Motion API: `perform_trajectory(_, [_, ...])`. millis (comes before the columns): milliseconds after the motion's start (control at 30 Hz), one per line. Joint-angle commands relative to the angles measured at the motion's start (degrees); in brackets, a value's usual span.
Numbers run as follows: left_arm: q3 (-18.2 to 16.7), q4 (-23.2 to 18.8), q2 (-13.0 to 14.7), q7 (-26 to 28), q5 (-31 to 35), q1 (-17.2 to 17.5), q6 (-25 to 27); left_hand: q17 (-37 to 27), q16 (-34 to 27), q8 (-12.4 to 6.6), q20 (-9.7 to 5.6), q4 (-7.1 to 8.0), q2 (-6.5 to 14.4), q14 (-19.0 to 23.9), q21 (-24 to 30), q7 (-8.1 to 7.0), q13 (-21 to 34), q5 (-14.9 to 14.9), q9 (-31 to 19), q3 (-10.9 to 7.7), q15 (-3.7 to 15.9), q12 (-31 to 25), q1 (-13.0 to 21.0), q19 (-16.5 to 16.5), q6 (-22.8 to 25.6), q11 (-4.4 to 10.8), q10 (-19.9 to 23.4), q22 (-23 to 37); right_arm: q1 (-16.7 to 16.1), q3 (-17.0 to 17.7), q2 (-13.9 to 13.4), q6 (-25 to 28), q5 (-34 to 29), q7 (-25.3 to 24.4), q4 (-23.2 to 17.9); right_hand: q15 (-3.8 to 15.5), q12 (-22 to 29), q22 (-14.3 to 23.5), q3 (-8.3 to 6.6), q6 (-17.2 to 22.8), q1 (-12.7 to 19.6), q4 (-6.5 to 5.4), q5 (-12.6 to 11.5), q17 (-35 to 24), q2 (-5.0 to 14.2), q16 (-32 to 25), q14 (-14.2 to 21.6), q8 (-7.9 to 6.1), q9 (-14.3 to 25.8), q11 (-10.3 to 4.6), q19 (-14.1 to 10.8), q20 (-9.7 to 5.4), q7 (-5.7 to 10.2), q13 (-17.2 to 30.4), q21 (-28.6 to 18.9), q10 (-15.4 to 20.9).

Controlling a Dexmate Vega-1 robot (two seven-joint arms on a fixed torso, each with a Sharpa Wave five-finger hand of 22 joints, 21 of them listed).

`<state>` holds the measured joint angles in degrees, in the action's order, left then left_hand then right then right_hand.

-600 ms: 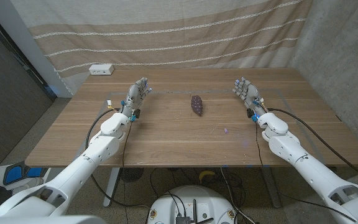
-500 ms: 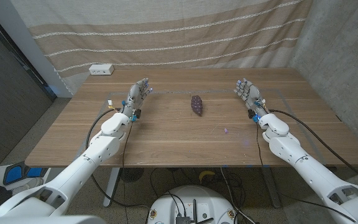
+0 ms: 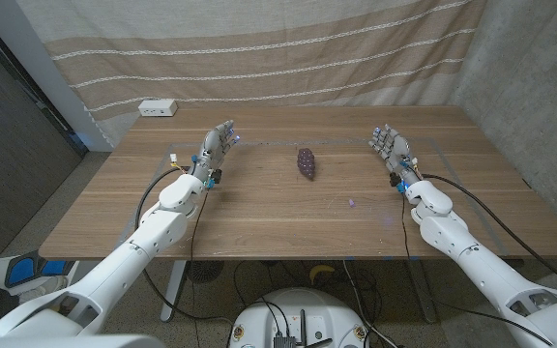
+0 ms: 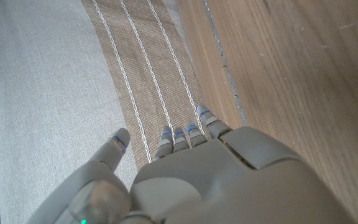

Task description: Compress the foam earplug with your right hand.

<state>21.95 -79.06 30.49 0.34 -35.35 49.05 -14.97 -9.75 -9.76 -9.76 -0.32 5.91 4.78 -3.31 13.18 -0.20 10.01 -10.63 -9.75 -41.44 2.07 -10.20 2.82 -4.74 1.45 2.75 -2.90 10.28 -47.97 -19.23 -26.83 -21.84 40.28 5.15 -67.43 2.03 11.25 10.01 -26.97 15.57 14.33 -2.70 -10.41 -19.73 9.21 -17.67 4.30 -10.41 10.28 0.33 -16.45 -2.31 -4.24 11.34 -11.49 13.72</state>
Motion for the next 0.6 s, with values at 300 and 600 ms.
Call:
perform_trajectory(300, [-0.2,1.6,0.5,-1.4,0.0,-1.2,-0.1,-0.1,-0.3,-0.35,0.90,-0.03,4.4,-0.6,0.0,0.00,0.2,-0.4,-0.2,-0.39,0.14,-0.5,-0.1,-0.4,-0.3,-0.17,-0.9,0.1,-1.7,-0.3,-2.2,0.2,-7.0,-9.6,-5.7,-3.91,0.6,0.5,1.33,0.2,0.5,4.12,0.1,1.4,-3.02,0.0,4.6,-0.62,0.2,2.49,-1.7,7.34,-1.91,0.3,-0.9,1.5])
perform_trajectory(600, [0.1,4.1,-0.1,-2.7,0.0,-2.8,-0.6,-0.1,-0.4,-0.45,1.19,0.05,4.5,-0.5,0.0,0.05,0.2,-0.4,-0.2,-0.52,0.08,-0.6,-0.1,-0.6,-0.2,-0.24,-0.7,0.2,-3.7,-0.1,-4.5,2.1,-11.4,-15.4,-10.9,-3.67,1.0,0.5,1.45,1.0,0.8,5.15,0.0,1.6,-3.34,0.1,5.0,-0.95,0.2,2.70,-1.4,6.98,-1.84,0.3,-0.7,2.8])
